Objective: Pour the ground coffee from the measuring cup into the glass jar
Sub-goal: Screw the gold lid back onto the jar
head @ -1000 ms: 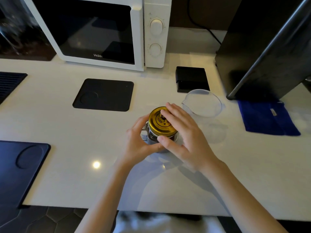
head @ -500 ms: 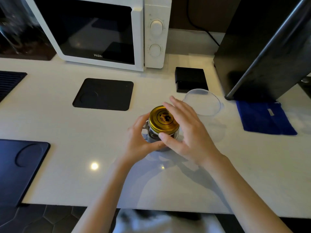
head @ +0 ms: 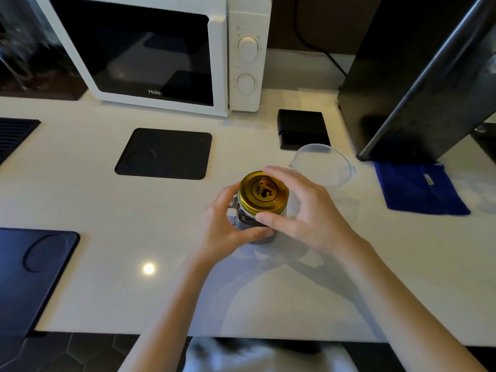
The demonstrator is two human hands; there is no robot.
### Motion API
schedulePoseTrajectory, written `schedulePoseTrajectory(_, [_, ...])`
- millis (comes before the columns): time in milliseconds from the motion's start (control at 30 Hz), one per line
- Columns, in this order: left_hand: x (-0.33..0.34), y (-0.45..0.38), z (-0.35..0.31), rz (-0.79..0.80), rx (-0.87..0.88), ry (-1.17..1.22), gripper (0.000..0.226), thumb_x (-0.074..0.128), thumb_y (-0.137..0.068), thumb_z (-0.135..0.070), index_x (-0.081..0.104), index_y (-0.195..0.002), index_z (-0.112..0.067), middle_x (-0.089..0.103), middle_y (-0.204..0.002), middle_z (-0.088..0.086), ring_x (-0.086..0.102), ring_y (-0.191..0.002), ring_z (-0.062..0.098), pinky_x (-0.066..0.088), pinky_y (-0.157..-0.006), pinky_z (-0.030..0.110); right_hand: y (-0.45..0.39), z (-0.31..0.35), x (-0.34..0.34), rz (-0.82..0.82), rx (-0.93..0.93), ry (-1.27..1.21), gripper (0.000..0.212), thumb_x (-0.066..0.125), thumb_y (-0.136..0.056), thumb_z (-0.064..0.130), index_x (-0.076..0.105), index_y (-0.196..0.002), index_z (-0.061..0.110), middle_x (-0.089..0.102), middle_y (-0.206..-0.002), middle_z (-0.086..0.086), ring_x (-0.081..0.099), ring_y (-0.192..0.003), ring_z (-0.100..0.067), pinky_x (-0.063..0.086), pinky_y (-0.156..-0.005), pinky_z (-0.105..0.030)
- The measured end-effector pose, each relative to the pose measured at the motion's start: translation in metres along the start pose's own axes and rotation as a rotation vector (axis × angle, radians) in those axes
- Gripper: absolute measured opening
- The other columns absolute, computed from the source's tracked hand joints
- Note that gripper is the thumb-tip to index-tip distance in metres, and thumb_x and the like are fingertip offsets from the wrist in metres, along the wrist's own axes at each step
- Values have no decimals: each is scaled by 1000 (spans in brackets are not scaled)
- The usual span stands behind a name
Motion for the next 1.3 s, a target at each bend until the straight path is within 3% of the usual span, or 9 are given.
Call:
schedulePoseTrajectory(233, [3,4,-3,-81,35,-19,71,83,-56,-32,53,-120,-26,59,-109,-14,56,-99,0,43,-83,13,10,2,14,-264,26,-60,55,82,-68,25,56,-113,10,58,-122,-5,51,-113,-13,35,-93,-8])
schedulePoseTrajectory(367, [3,3,-1,-69,42,-54,72,84,-57,-33,52,-121,-23,61,-111,-6,57,-102,9,48,-89,34,14,4,20,-337,34,-54,56,78,-67,31,55,-113,8,59,-123,-7,54,-113,-17,38,-92,-12])
schedulePoseTrajectory(533, [1,0,-4,-13,69,-57,69,76,-59,-51,43,-118,-39,52,-112,-22,51,-104,-4,42,-86,14,15,-5,18,-207,108,-189,70,74,-70,38,42,-129,22,53,-130,6,46,-119,-4,37,-97,-11])
schedulePoseTrajectory(700, [-4,1,2,74,-8,-60,93,79,-54,-56,32,-133,-41,43,-134,-13,41,-122,-1,35,-97,15,24,-23,20,-128,280,-468,62,66,-76,37,40,-131,27,50,-134,9,42,-125,-1,35,-107,-34])
schedulePoseTrajectory(833, [-14,0,6,110,-83,-69,99,73,-49,-66,26,-133,-45,40,-141,-6,40,-126,6,36,-99,26,23,-34,15,-86,360,-571,47,60,-80,37,53,-124,21,61,-124,5,52,-116,-3,43,-100,-28])
schedulePoseTrajectory(1000, [-24,-2,14,157,-160,107,73,70,-61,-53,52,-125,-24,61,-122,-1,55,-114,13,43,-97,37,24,-46,19,-57,382,-568,24,50,-91,41,63,-109,30,68,-110,9,59,-105,-4,48,-90,-22])
schedulePoseTrajectory(1100, [-24,0,19,88,-211,245,38,58,-76,-45,64,-103,-19,71,-93,-12,63,-92,5,48,-79,20,38,-63,31,-128,474,-538,23,45,-97,32,68,-94,27,70,-99,5,62,-97,-12,47,-86,-30])
schedulePoseTrajectory(1167, [-22,-1,21,-4,-244,270,22,52,-81,-34,65,-86,-18,68,-74,-12,61,-75,-2,44,-68,10,50,-70,39,-170,390,-361,19,50,-96,19,67,-88,23,70,-92,2,61,-90,-12,46,-79,-21])
schedulePoseTrajectory(1300, [-14,-5,22,-45,-281,264,25,49,-81,-31,64,-73,-13,59,-65,-5,54,-63,-1,41,-60,12,62,-80,52,-157,205,-32,15,57,-90,4,64,-93,17,65,-92,-2,58,-88,-14,50,-77,-26])
Point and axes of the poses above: each hand's wrist, its own y-axis away from the middle knuckle, its own x-axis out of the palm, z = x × y, the point moved 3 cm from there along -y, towards the middle knuckle
